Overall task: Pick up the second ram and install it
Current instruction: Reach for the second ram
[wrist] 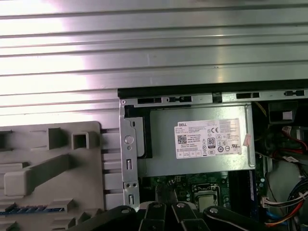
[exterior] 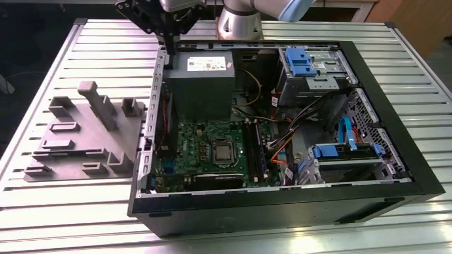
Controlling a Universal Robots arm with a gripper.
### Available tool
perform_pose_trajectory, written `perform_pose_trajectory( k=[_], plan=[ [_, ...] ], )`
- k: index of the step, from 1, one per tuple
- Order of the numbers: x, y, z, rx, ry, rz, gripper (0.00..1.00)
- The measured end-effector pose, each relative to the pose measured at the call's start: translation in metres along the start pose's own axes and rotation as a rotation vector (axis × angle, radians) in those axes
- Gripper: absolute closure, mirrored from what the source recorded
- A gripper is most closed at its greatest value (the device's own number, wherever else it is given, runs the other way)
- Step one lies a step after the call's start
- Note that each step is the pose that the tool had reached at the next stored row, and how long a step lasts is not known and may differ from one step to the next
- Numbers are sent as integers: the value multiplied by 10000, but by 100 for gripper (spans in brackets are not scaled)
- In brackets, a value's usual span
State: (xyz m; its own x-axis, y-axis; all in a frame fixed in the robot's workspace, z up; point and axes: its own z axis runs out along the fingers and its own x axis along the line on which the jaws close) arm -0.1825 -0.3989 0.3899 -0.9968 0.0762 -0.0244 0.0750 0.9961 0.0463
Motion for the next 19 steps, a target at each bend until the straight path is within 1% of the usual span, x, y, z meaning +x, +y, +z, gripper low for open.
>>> perform_pose_trajectory(
  k=[3, 11, 19],
  plan=[
    [88, -7, 4, -1, 0, 1, 90],
    [266, -30, 29, -4, 0, 1, 90],
    [451, -92, 74, -6, 0, 1, 90]
  ],
)
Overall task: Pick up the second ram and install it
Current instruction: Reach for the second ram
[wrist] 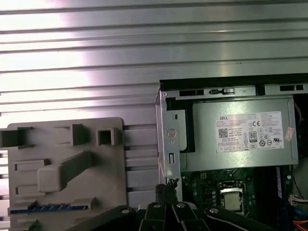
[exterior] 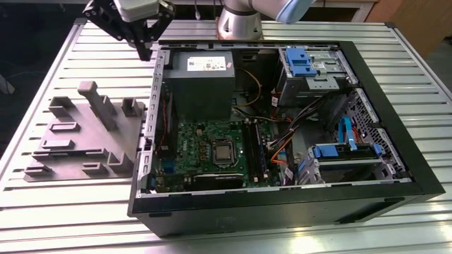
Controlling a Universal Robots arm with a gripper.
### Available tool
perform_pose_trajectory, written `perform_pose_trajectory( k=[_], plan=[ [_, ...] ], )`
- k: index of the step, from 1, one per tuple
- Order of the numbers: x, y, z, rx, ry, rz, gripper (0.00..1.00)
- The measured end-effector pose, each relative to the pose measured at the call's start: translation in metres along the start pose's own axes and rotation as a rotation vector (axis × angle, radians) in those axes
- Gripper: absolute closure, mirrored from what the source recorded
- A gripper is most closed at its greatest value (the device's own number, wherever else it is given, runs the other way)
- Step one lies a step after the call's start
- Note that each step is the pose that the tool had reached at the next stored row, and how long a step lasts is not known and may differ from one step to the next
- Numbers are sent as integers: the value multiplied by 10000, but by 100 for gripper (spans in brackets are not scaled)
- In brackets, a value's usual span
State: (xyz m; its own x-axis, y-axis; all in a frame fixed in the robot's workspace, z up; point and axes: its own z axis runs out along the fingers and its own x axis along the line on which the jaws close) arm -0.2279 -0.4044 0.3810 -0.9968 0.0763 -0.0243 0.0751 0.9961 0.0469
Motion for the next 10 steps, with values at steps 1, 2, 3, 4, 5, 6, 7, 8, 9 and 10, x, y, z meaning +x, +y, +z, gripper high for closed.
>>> perform_pose_trajectory(
  k=[1, 2, 3, 4, 5, 6, 7, 8, 9, 10],
  plan=[
    [21, -11, 5, 0, 0, 0, 90],
    [42, -22, 10, 0, 0, 0, 90],
    [62, -34, 16, 1, 0, 0, 90],
    [79, -45, 24, 1, 0, 0, 90],
    [92, -54, 33, 0, 0, 0, 90],
    [100, -63, 44, -1, -1, -1, 90],
    [112, -72, 54, 0, 0, -1, 90],
    [126, -82, 63, 1, 1, 0, 90],
    [142, -93, 72, 0, 0, 0, 90],
    [159, -106, 81, 0, 0, 0, 90]
  ],
)
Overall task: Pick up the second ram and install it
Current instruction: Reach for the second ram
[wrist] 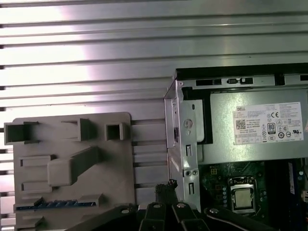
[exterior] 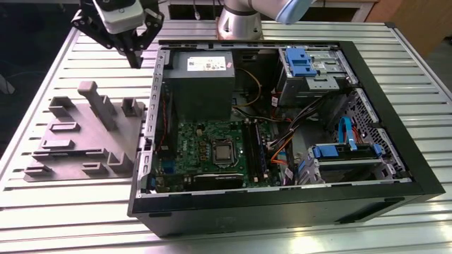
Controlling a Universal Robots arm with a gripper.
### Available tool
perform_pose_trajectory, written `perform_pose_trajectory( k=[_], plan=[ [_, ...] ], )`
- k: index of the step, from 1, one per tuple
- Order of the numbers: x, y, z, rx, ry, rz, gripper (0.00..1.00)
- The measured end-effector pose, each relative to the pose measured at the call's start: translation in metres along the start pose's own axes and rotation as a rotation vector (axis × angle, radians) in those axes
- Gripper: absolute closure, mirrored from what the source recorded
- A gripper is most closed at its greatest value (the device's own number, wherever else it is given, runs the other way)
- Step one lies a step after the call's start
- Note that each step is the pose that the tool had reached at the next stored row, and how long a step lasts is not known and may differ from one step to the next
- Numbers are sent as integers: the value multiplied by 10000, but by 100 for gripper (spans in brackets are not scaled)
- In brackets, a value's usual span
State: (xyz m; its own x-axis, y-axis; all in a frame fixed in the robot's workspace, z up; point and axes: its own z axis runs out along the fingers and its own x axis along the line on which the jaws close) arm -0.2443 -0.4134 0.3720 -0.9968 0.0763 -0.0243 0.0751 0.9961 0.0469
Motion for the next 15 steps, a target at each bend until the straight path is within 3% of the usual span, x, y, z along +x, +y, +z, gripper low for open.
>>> perform_pose_trajectory(
  k=[15],
  plan=[
    [253, -212, 130, 0, 0, -1, 90]
  ],
)
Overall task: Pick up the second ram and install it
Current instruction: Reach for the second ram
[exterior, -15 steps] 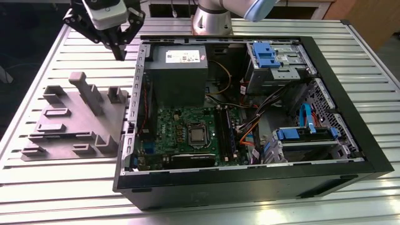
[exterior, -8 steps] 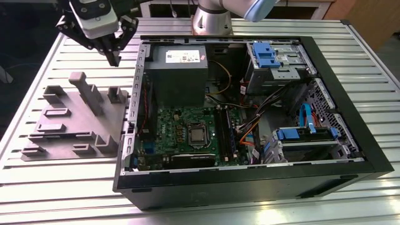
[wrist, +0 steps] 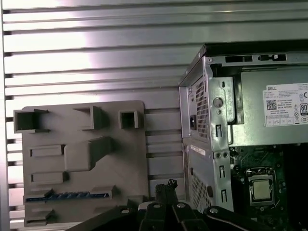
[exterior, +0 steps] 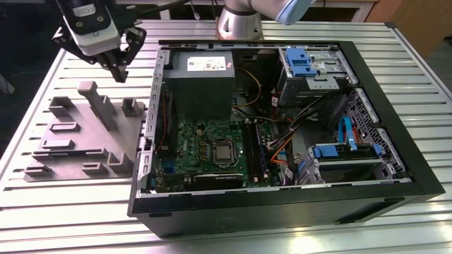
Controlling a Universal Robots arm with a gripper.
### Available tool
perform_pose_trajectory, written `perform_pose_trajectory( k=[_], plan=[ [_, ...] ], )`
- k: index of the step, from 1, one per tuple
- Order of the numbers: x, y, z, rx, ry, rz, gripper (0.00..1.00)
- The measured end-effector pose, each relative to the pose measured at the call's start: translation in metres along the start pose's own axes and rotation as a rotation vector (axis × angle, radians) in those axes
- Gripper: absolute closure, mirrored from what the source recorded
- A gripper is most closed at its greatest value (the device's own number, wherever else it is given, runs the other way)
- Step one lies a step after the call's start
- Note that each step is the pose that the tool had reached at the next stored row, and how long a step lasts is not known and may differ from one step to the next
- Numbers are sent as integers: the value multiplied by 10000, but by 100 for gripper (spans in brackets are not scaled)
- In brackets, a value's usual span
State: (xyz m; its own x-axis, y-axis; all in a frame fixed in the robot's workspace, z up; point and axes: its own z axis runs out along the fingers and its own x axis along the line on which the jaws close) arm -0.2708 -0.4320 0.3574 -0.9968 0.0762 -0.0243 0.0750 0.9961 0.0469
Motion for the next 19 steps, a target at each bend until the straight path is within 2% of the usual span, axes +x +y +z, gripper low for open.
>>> perform_pose_trajectory(
  k=[7, 19],
  plan=[
    [127, -109, 54, 0, 0, 0, 90],
    [432, -306, 179, 1, 1, 1, 90]
  ],
)
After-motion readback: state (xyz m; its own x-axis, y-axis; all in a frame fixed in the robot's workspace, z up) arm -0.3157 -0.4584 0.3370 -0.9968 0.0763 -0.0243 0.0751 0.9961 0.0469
